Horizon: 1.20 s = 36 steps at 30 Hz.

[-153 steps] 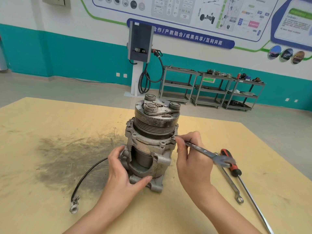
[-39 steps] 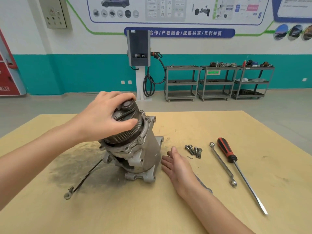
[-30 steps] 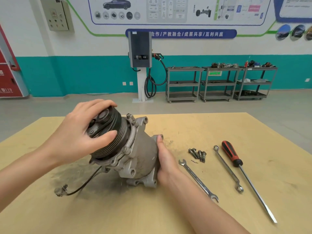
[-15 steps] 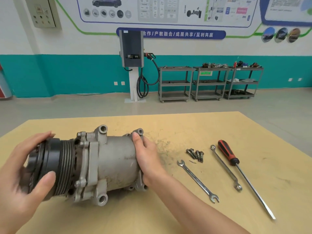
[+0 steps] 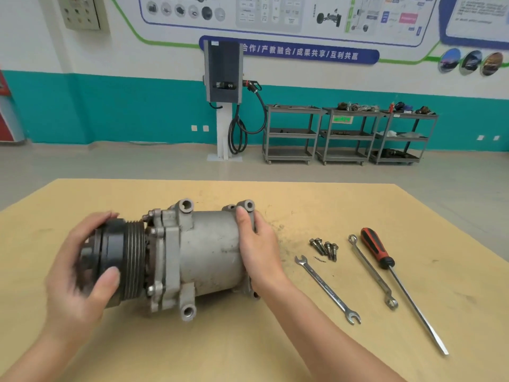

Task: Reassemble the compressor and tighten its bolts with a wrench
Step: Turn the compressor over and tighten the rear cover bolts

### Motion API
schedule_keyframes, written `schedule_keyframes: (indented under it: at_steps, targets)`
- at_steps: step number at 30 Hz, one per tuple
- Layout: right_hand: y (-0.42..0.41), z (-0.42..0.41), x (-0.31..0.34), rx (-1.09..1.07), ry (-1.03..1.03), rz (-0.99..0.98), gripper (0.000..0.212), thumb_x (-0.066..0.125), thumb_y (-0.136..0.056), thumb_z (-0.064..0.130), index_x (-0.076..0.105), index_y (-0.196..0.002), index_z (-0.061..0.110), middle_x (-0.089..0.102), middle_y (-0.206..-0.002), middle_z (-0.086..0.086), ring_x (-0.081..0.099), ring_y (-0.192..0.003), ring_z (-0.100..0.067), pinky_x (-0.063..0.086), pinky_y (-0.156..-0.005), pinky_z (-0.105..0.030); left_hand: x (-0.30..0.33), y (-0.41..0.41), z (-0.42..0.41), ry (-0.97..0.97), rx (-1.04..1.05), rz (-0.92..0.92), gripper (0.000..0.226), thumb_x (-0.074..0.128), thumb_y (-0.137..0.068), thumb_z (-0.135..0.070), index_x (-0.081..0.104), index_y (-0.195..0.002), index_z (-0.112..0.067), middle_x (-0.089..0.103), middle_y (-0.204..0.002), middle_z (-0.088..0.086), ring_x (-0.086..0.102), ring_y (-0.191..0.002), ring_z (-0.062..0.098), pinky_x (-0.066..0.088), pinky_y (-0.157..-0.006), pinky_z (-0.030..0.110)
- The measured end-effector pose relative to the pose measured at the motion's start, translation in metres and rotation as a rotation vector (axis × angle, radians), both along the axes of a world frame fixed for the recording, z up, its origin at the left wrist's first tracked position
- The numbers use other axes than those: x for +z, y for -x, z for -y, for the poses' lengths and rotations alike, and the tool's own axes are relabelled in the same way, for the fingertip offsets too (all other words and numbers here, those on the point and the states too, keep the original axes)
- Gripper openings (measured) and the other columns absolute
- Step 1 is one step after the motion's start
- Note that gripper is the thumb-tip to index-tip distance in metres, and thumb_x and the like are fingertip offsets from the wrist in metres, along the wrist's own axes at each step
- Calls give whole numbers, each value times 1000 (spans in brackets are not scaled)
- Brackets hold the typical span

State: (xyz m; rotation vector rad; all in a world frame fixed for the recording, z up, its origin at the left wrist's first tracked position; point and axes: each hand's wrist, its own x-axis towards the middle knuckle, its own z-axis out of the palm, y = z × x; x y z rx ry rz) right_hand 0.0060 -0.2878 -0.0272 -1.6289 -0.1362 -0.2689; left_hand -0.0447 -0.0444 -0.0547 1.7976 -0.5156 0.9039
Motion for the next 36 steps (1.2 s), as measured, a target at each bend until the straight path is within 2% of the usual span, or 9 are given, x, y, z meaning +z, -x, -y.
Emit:
schedule_keyframes:
  at_steps: [2,5,7,14,21,25,30,33,36]
  targets:
    - [-1,9,-1,-18,-8,20,31,46,-99,49,65,-103,26,70,-98,11,64,-101,-11,51,-94,-41,1,-5,14,4,24,66,62,52,-76,-34,46,-135,-17,52,-136,13,50,-125,39,46,-96,53]
    - [-2,25,-3,-65,13,64,25,46,-99,48,63,-94,31,67,-86,22,61,-86,5,49,-79,-24,-4,-17,31,-18,31,163,60,50,-79,-30,47,-134,-7,52,-136,11,47,-127,41,39,-101,63]
    - [-2,34,-2,-81,32,76,25,46,-100,47,61,-88,32,66,-81,26,59,-77,9,44,-68,-15,-10,-23,39,-44,52,198,60,50,-81,-31,47,-133,0,51,-136,9,46,-128,39,37,-105,59]
    - [3,49,-7,-146,2,146,21,47,-102,39,65,-101,30,68,-88,24,60,-81,8,42,-65,-7,-16,-36,58,-52,28,188,78,43,-93,-60,44,-130,8,50,-132,22,46,-125,41,36,-108,48]
    - [7,58,-17,-150,-11,206,26,45,-98,46,63,-114,35,69,-104,26,61,-100,9,44,-78,-8,-28,-42,66,-29,-40,251,70,43,-91,-62,41,-128,-3,47,-126,29,46,-123,38,36,-104,51]
    - [9,57,-18,-133,-23,240,43,44,-90,50,63,-123,28,68,-111,27,59,-107,10,42,-81,-4,-30,-44,63,-15,-114,227,65,44,-93,-60,42,-132,-9,44,-134,25,42,-128,43,33,-107,52]
    - [11,64,-20,-183,-23,255,46,44,-90,49,62,-125,26,67,-111,27,58,-108,11,40,-79,0,-34,-44,63,-114,-164,131,60,43,-95,-58,32,-145,-26,31,-154,15,23,-144,44,21,-118,51]
    - [12,69,-24,-211,-5,268,47,43,-89,50,58,-129,31,60,-113,36,53,-110,18,39,-81,1,-36,-46,62,-177,-199,33,64,44,-93,-62,26,-147,-32,19,-160,8,11,-149,38,15,-121,45]
    - [11,74,-30,-238,16,314,55,44,-92,44,53,-139,16,55,-122,35,48,-111,25,36,-83,3,-39,-46,59,-254,-243,-26,70,47,-90,-64,19,-148,-38,5,-163,2,-1,-151,32,9,-122,36]
